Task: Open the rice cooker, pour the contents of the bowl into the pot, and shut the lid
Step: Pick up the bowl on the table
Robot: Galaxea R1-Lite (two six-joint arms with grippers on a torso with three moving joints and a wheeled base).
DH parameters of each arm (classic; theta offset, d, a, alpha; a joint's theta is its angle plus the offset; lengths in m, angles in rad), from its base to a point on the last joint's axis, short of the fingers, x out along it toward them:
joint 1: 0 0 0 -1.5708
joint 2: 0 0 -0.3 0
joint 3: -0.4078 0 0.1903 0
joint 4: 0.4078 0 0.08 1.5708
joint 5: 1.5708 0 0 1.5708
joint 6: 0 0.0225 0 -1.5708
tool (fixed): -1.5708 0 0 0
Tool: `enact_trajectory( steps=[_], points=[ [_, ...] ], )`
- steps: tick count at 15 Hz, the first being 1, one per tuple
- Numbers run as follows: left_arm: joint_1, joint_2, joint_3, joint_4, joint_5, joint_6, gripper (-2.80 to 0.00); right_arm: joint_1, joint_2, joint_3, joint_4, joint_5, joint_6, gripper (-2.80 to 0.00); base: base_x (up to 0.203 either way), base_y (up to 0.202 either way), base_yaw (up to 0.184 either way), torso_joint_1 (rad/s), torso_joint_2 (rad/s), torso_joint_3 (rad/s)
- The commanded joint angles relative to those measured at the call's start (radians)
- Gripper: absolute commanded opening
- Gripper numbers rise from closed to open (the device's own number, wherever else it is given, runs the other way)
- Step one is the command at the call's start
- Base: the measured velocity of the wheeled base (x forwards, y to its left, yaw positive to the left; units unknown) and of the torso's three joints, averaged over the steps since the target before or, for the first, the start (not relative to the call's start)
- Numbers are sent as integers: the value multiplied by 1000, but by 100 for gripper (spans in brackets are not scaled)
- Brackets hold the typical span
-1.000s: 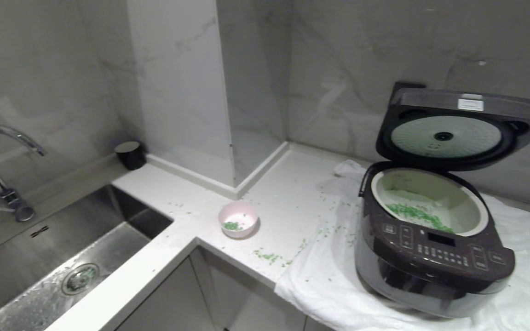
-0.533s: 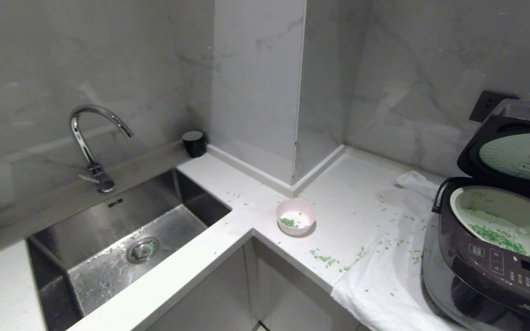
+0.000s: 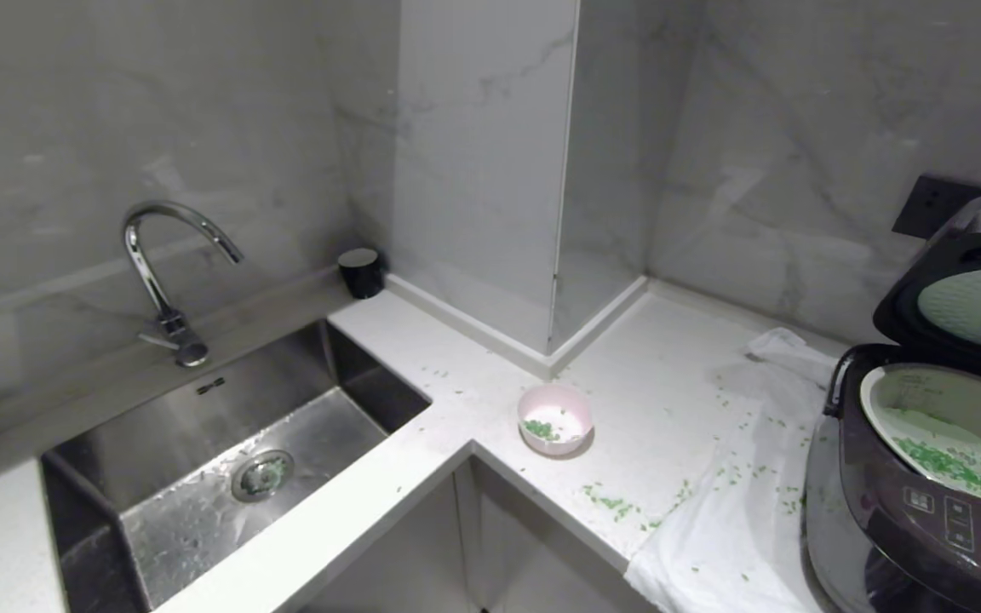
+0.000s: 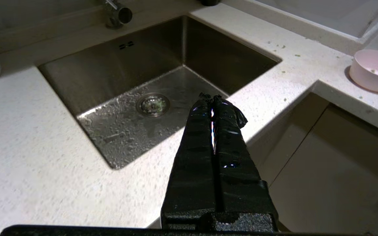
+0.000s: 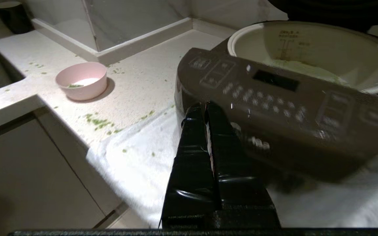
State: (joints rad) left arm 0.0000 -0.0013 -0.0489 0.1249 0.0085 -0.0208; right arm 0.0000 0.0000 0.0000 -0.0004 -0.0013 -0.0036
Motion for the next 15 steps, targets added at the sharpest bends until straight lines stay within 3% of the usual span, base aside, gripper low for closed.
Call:
enact_trajectory(
  steps=[1, 4, 11, 15],
  points=[
    [0, -2, 0, 0, 1, -1, -280, 0, 0, 0, -1, 0, 2, -280, 204, 0, 2, 7, 10, 2],
    [0, -2, 0, -1, 1, -1, -280, 0, 0, 0, -1, 0, 2, -280, 167, 0, 0, 6, 4, 2],
    [3, -3, 0, -1, 2, -2, -280, 0, 0, 0, -1, 0, 1, -280, 0, 0, 0, 0, 0, 0],
    [6, 81, -140, 5, 13, -23, -280, 0, 0, 0, -1, 0, 1, -280, 0, 0, 0, 0, 0, 0]
  ],
)
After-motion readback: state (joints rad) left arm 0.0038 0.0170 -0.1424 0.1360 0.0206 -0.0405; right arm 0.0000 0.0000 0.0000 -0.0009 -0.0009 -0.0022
